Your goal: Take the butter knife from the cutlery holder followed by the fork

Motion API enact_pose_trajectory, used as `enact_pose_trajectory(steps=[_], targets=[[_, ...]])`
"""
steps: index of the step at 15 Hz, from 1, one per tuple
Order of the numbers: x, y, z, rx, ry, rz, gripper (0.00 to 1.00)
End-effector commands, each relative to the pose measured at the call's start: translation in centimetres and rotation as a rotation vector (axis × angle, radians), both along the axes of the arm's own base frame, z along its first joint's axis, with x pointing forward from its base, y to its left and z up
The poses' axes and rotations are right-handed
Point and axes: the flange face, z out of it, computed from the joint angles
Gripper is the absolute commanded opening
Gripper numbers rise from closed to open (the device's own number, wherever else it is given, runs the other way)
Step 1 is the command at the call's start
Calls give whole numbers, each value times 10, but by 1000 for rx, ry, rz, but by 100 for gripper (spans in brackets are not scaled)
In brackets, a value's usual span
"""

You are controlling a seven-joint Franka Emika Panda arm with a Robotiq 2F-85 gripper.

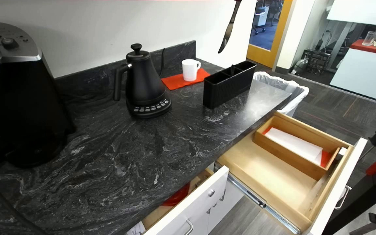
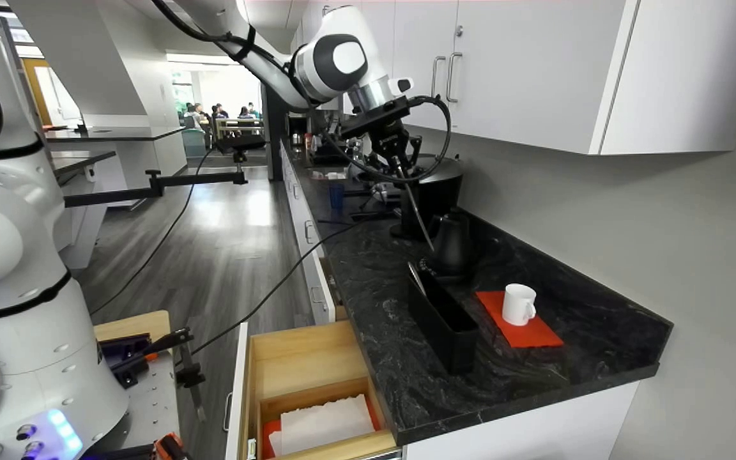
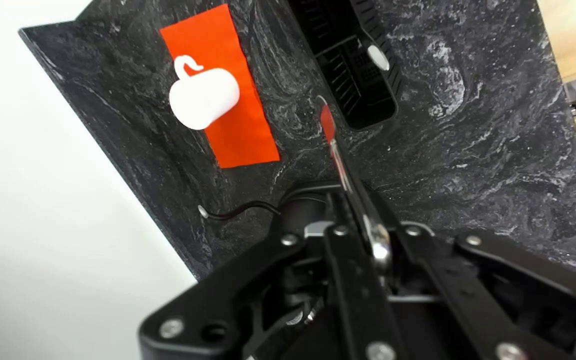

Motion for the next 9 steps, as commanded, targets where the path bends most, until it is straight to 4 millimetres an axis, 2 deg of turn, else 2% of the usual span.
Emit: enact_pose_trajectory(steps=[1, 5, 9], targets=[[-18, 9, 21, -66, -13, -128, 6], [-45, 18, 16, -130, 52, -276, 6], [-70, 30, -6, -154, 189, -390, 7]])
